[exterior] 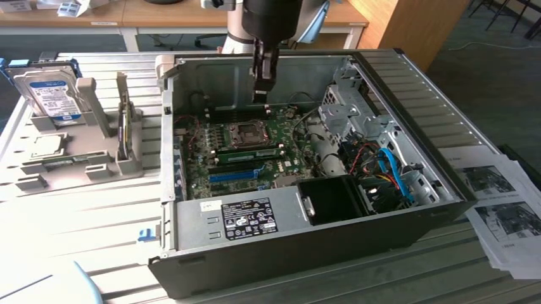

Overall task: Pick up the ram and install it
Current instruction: 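Press down the ram until it locks into place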

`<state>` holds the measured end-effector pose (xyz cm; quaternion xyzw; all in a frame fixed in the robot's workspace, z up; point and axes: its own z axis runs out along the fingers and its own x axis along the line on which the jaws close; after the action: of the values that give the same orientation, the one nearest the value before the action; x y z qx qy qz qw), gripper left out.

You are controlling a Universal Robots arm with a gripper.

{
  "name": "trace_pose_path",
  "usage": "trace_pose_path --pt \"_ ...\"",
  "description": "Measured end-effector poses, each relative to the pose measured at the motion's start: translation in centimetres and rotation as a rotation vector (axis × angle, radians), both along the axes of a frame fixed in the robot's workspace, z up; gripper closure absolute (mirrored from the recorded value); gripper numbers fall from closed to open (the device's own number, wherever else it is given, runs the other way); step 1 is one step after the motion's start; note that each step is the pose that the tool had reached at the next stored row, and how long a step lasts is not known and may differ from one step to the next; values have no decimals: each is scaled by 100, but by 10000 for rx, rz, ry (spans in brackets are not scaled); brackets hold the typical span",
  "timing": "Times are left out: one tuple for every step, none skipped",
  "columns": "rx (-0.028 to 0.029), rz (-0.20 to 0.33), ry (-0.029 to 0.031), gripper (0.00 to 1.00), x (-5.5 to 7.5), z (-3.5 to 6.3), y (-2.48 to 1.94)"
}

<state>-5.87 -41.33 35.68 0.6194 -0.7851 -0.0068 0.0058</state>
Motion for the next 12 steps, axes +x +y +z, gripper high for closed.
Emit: trace_pose_path --pt "1 -147 0 91 0 -2 0" --pt "1 -298 -1 91 -1 -4 0" --pt "1 -458 -1 91 -2 -7 0" --pt "0 -612 0 91 -3 -9 0" --pt "1 -764 -1 91 -4 -11 0" --pt "0 -914 0 91 -5 -13 0" --pt "0 -1061 0 91 -6 -14 0" --pt "0 -1213 0 91 -7 -16 0" --pt "0 -1366 0 91 -7 -18 0" --pt "0 -1531 0 91 -8 -20 0" --pt "0 -1685 0 91 -9 -21 0" --pt "1 -1833 0 91 -9 -23 0"
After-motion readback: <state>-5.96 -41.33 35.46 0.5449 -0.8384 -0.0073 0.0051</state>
